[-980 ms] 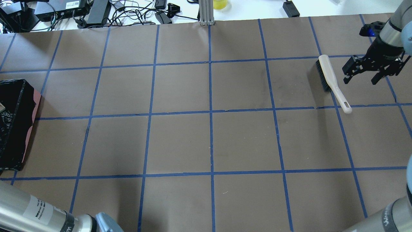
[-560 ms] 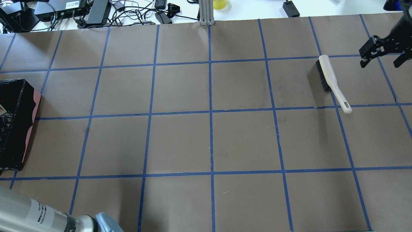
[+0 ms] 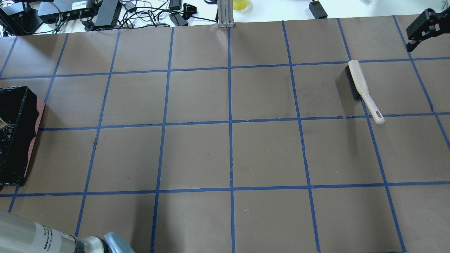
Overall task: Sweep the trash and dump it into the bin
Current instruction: 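Tilt the dustpan over the bin with the left gripper to dump debris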
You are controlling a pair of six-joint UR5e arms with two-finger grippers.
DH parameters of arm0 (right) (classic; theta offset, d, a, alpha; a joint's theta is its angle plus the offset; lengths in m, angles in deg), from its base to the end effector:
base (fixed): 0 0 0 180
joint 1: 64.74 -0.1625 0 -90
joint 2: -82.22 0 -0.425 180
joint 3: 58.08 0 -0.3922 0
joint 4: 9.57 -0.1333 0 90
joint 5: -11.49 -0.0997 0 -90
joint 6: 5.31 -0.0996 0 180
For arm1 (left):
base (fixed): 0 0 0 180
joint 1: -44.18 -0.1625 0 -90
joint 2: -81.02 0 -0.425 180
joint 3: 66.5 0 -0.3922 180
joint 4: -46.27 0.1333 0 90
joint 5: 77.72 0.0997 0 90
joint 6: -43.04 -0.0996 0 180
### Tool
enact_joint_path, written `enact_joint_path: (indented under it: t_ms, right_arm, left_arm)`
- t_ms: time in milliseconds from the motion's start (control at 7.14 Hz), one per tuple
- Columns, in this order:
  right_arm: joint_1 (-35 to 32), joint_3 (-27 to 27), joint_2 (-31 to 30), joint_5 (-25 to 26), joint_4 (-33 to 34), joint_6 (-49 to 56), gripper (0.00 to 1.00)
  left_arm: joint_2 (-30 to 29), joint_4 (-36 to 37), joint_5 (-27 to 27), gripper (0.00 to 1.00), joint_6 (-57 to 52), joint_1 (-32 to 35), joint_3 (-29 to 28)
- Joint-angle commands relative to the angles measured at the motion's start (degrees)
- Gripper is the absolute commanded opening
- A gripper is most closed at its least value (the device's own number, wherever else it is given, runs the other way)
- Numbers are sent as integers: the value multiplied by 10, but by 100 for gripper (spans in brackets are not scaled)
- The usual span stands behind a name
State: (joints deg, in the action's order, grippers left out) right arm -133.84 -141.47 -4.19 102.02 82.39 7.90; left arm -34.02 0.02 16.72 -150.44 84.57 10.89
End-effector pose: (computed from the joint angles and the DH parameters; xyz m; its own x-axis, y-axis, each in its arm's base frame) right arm -0.0641 -0.5388 0.5168 -0.9904 0.1353 0.0288 0.1326 0.9877 -0.0824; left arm 0.4515 -0.5490 0.4301 0.7501 0.6348 0.1855 0.4893 -0.7214 0.4901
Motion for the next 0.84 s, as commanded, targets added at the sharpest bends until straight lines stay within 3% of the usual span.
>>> enact_joint_path:
  t_ms: [0,280,700]
  right_arm:
    - [-85,16,4,-8,-11,-121,100]
    - [-165,15,-2,-6,-27,-180,100]
    - [-208,9,-19,-19,-29,-180,100]
  left_arm:
    - [22,53,0,0,-22,0,48]
    - [41,85,0,0,-33,0,76]
    - [59,134,-2,0,-49,0,111]
